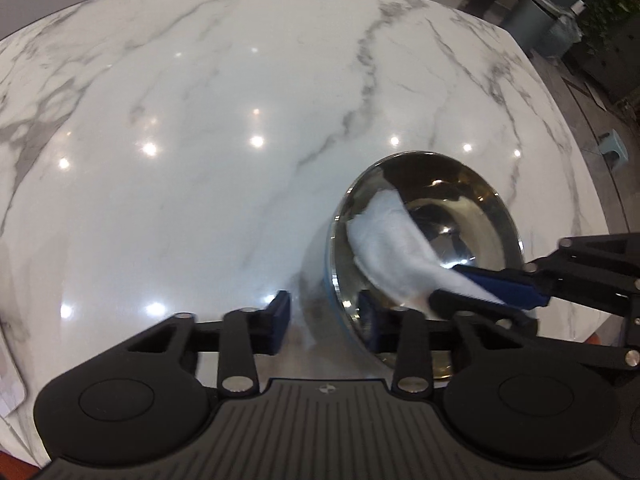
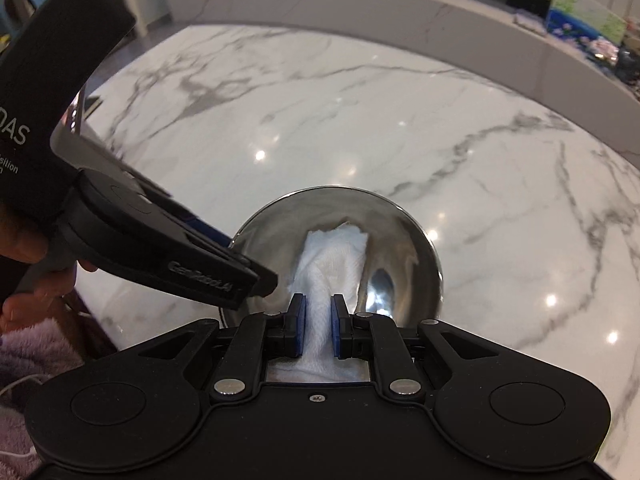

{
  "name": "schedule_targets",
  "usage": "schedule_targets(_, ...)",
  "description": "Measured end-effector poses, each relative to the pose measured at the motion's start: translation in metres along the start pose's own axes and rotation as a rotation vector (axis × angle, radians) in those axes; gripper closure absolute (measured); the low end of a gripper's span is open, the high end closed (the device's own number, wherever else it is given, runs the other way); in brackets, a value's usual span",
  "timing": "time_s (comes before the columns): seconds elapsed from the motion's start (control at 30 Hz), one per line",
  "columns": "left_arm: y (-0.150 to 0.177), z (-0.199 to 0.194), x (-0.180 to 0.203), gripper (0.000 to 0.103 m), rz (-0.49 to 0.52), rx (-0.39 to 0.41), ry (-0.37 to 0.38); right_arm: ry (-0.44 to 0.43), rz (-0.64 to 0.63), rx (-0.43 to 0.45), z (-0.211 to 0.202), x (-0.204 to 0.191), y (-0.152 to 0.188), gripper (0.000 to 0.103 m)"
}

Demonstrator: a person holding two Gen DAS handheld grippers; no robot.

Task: Clean bowl
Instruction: 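Carry the cloth into the bowl while the left gripper grips the bowl rim, then wipe the bowl interior with the cloth while the left gripper holds the rim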

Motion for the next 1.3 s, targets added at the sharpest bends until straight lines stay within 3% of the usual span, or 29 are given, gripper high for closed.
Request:
schedule_targets(0.1, 0.0, 0.003, 0.002, 0.087, -0.003, -0.009, 0.006, -0.042, 0.001, -0.043, 0.005, -0.001, -0.002, 0.091)
schedule_targets(0.27, 0.0, 0.007, 0.004, 0.089, -0.013, -0.007, -0.008, -0.11, 0.007, -0.117, 0.014, -0.003, -0.004, 0.091)
schedule_targets(0.5, -0.001, 0.007, 0.007, 0.089, 0.023, 0.005, -0.026, -0.109, -0.068, -0.224, 0.028, -0.009, 0.001, 0.092)
schedule_targets(0.67, -0.002, 0.006, 0.011, 0.089, 0.073, 0.015, -0.054, -0.052, -0.197, -0.275, 0.032, -0.013, -0.001, 0.093)
schedule_targets(0.9, -0.003, 0.005, 0.012, 0.089, 0.099, 0.009, -0.051, 0.17, -0.543, -0.304, 0.036, -0.017, 0.001, 0.093)
schedule_targets(1.13, -0.001, 0.004, 0.008, 0.089, 0.061, 0.01, -0.035, 0.154, -0.508, -0.304, 0.036, -0.012, -0.002, 0.093)
schedule_targets(1.17, 0.0, 0.004, 0.007, 0.087, 0.044, 0.005, -0.028, 0.143, -0.484, -0.303, 0.035, -0.01, -0.003, 0.093)
schedule_targets(1.3, 0.007, 0.007, 0.006, 0.064, -0.052, -0.045, 0.037, 0.108, -0.422, -0.293, 0.033, -0.004, -0.007, 0.092)
Point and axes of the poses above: each gripper's, at about its wrist camera, not at the fingertips, and z roughly the way its jaws point, x to its right, y to its underside, the point moved 8 cm from there along z, roughly the way its jaws point, and after that the axes turned 7 degrees about -z, right-handed, at the moved point
